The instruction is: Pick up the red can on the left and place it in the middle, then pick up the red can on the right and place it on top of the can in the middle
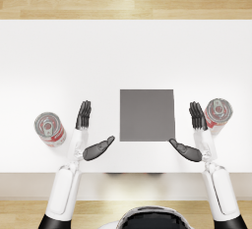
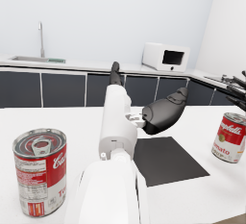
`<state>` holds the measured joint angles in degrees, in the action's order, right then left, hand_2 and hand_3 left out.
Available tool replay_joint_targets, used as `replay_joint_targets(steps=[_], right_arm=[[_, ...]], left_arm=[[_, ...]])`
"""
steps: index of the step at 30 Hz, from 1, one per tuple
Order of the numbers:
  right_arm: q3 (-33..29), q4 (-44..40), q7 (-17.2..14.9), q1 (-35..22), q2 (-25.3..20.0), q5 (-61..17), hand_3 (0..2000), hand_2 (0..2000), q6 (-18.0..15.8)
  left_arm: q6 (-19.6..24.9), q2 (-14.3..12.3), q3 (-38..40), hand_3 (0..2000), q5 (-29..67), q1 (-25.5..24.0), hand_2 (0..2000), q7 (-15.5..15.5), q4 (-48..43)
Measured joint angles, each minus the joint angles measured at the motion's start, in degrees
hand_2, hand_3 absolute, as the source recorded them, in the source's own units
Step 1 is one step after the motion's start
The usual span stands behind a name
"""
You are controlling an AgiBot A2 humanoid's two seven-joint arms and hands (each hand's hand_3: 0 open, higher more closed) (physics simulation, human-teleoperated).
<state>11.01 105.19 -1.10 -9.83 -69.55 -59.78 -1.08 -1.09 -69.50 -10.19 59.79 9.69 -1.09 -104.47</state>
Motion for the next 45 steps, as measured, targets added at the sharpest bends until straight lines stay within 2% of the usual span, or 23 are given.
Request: replay_joint_targets(steps=[7, 12, 16, 22, 28, 38, 45], right_arm=[[-9.29, 5.54, 0.99, 2.28, -0.24, -15.95, 0, 0, 0.97], [-16.47, 5.73, 1.07, 2.56, -0.7, -18.64, 0, 0, 1.06], [-19.45, 3.77, 1.09, 3.14, -1.15, -19.1, 0, 0, 1.08], [-19.88, -5.0, 1.09, 4.26, -1.87, -19.24, 0, 0, 1.08], [-18.15, -14.32, 1.09, 3.87, -2.51, -19.26, 0, 0, 1.08], [-14.05, -31.98, 1.09, -2.87, -4.11, -19.25, 0, 0, 1.08], [-12.99, -39.91, 1.1, -6.86, -5.26, -19.26, 0, 0, 1.13]], left_arm=[[0.99, -0.55, 11.76, 0, 17.18, -2.73, 0, 0.98, -5.1], [1.07, -1.96, 22.58, 0, 20.95, -4.45, 0, 1.07, -5.56], [1.09, -3.01, 27.29, 0, 21.59, -6.01, 0, 1.09, -4.35], [1.09, -4.37, 26.29, 0, 21.78, -8.54, 0, 1.09, 2.12], [1.09, -4.77, 25.6, 0, 21.81, -8.14, 0, 1.09, 10.59], [1.09, -5.25, 23.62, 0, 21.81, -5.56, 0, 1.09, 22.33], [1.45, -5.54, 22.86, 0, 21.8, -2.77, 0, 1.16, 28.67]])
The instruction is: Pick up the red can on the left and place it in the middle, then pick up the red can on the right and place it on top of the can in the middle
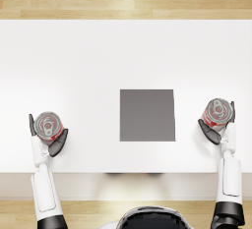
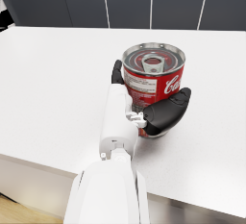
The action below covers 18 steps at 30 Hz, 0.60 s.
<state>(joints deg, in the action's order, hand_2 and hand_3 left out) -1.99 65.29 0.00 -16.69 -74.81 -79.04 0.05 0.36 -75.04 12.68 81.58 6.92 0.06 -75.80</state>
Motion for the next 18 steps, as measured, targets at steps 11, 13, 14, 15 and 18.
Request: replay_joint_targets(steps=[11, 13, 14, 15, 18], right_arm=[[-1.03, -2.34, -0.19, -2.22, -1.23, 0.0, 980, 2000, -4.39], [-1.27, 2.0, -0.16, -1.36, -1.44, -0.02, 1520, 2000, -3.57], [-1.31, 3.88, 0.03, -1.15, -1.56, -0.01, 1520, 2000, -3.36], [-1.44, 4.75, 0.18, -1.25, -1.66, -0.01, 1520, 2000, -2.99], [-2.1, 6.88, 0.31, -0.88, -1.96, -0.01, 1520, 2000, -1.92]], left_arm=[[2.11, -0.79, 0.53, 980, 0.0, 2.05, 2000, -0.14, 3.11], [2.12, -1.09, -0.26, 1520, 0.02, 1.27, 2000, -0.11, -1.32], [1.86, -1.17, -0.81, 1520, 0.02, 1.2, 2000, 0.0, -2.85], [1.8, -1.26, -1.19, 1520, 0.02, 1.29, 2000, 0.12, -3.62], [1.99, -1.52, -1.47, 1520, 0.03, 1.39, 2000, 0.19, -4.4]])
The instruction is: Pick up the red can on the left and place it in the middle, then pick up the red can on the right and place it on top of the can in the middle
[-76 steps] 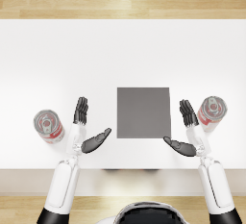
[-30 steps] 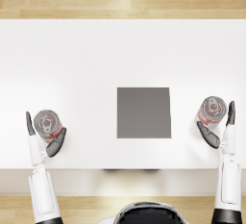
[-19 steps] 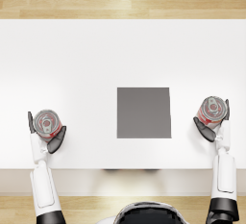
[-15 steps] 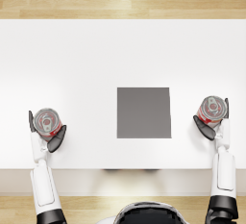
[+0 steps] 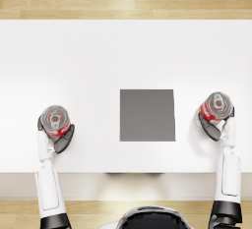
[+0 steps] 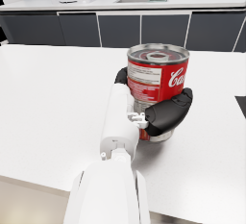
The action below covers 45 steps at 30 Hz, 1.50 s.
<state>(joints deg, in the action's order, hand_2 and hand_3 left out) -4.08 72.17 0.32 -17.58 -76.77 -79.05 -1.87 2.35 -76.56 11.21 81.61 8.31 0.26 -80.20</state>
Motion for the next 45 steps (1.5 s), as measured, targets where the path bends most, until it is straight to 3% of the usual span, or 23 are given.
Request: replay_joint_targets(steps=[5, 8, 9, 19, 20, 24, 26, 31, 37, 38, 39, 41, 42, 45], right_arm=[[0.52, 8.03, -0.06, 0.56, -0.38, 0.0, 1520, 2000, -0.26], [2.19, 11.9, -0.05, -0.76, -0.65, 0.01, 1520, 2000, -1.92], [2.75, 12.97, 0.05, -1.29, -0.78, 0.0, 1520, 2000, -1.03], [6.82, 19.56, 0.04, -5.94, -2.28, 0.01, 1520, 2000, -2.0], [7.21, 19.84, 0.03, -6.2, -2.43, 0.01, 1520, 2000, -1.62], [8.74, 21.04, 0.04, -7.68, -3.15, 0.01, 1520, 2000, -1.45], [9.49, 21.42, 0.07, -8.44, -3.54, 0.02, 1520, 2000, -1.48], [11.32, 22.43, 0.02, -9.29, -4.29, 0.01, 1520, 2000, -1.44], [12.35, 23.16, 0.01, -9.77, -5.06, 0.01, 1520, 2000, -1.42], [12.49, 23.38, 0.05, -9.73, -5.15, 0.02, 1520, 2000, -1.4], [12.57, 23.54, 0.03, -9.69, -5.24, 0.01, 1520, 2000, -1.45], [12.85, 23.78, 0.07, -9.57, -5.41, 0.02, 1520, 2000, -1.42], [13.0, 23.89, 0.04, -9.55, -5.5, 0.02, 1520, 2000, -1.42], [13.7, 24.07, 0.02, -9.71, -5.87, 0.02, 1520, 2000, -1.44]], left_arm=[[0.07, -0.35, -4.81, 1520, 0.0, 0.3, 2000, 0.0, -6.55], [0.06, -1.02, -11.05, 1520, 0.0, 2.77, 2000, 0.04, -8.83], [0.09, -1.45, -13.1, 1520, 0.0, 3.83, 2000, 0.05, -8.99], [0.15, -7.81, -28.52, 1520, -0.01, 15.31, 2000, 0.04, 1.82], [0.2, -8.65, -29.96, 1520, 0.0, 16.53, 2000, 1.45, 4.04], [0.23, -11.54, -35.63, 1520, 0.0, 20.51, 2000, 13.68, 12.99], [0.31, -11.25, -40.71, 1520, -0.02, 22.36, 2000, 16.73, 16.83], [0.66, -11.67, -49.46, 1520, 0.05, 26.31, 2000, 19.29, 26.41], [0.67, -12.65, -52.9, 1520, 0.05, 29.25, 2000, 19.94, 34.73], [0.88, -12.71, -53.09, 1193, 0.03, 29.73, 639, 20.06, 35.53], [1.05, -12.77, -53.17, 867, 0.01, 30.18, 0, 20.13, 36.36], [0.72, -12.96, -52.66, 213, -0.02, 30.08, 0, 20.12, 37.26], [-0.15, -12.89, -52.28, 0, 0.0, 29.74, 0, 20.01, 37.27], [-1.6, -12.07, -50.72, 0, 0.02, 27.99, 0, 19.84, 35.44]])
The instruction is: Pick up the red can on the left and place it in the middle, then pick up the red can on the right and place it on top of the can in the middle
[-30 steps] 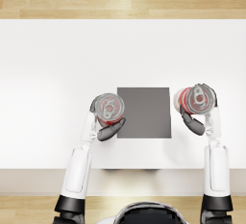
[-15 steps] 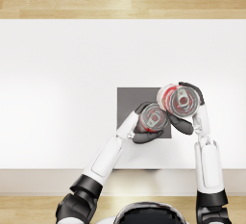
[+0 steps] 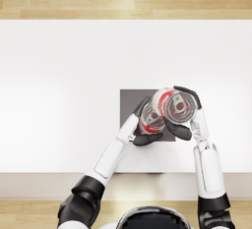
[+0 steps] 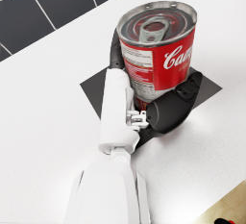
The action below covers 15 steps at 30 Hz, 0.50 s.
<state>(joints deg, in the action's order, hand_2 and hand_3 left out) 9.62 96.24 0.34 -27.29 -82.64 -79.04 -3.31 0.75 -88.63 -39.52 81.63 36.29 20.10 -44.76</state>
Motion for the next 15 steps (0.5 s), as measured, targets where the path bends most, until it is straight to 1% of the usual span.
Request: replay_joint_targets(steps=[1, 2, 3, 4, 5, 6, 7, 8, 10, 12, 15], right_arm=[[0.27, 0.03, -0.02, -0.1, -0.14, 0.0, 1520, 2000, 0.01], [0.56, 0.05, -0.02, -0.22, -0.29, 0.0, 1520, 2000, -0.02], [0.79, -0.02, 0.02, -0.37, -0.46, 0.0, 1520, 2000, -0.05], [0.99, -0.06, -1.68, -0.5, -0.61, 0.0, 1520, 2000, -0.06], [1.21, -0.18, -5.3, -0.68, -0.78, 0.0, 1520, 2000, 0.05], [1.4, -0.44, -9.15, -0.9, -0.97, 0.0, 1520, 2000, -0.17], [1.71, -0.65, -12.22, -1.17, -1.18, 0.0, 1520, 2000, 0.54], [2.11, -0.82, -14.4, -1.47, -1.4, 0.0, 1520, 2000, 0.91], [3.08, -1.49, -17.07, -2.21, -1.93, 0.0, 1520, 2000, 0.86], [4.06, -2.54, -18.41, -3.03, -2.52, 0.0, 1520, 2000, 0.96], [4.99, -4.69, -19.27, -3.62, -3.09, 0.01, 1520, 2000, 0.88]], left_arm=[[-0.24, 0.65, 0.59, 0, 0.0, -1.06, 0, -0.03, -1.96], [-0.42, 1.48, 1.13, 0, 0.0, -2.35, 0, -0.96, -4.53], [-0.54, 2.47, 1.85, 0, 0.0, -3.9, 0, -4.9, -7.87], [-0.6, 3.62, 2.85, 0, 0.0, -5.66, 0, -9.21, -11.88], [-0.65, 4.84, 4.18, 0, 0.01, -7.56, 0, -12.29, -16.31], [-0.68, 5.99, 5.68, 0, 0.0, -9.39, 0, -14.5, -20.67], [-0.7, 7.13, 7.4, 0, 0.0, -11.24, 0, -16.09, -25.01], [-0.71, 8.18, 9.27, 0, -0.01, -13.02, 0, -17.22, -28.96], [-0.73, 9.96, 13.51, 0, -0.02, -16.36, 0, -18.62, -35.51], [-0.74, 11.4, 18.38, 0, -0.03, -19.62, 0, -19.34, -40.65], [-0.75, 12.64, 24.62, 0, -0.04, -23.41, 0, -19.82, -44.77]])
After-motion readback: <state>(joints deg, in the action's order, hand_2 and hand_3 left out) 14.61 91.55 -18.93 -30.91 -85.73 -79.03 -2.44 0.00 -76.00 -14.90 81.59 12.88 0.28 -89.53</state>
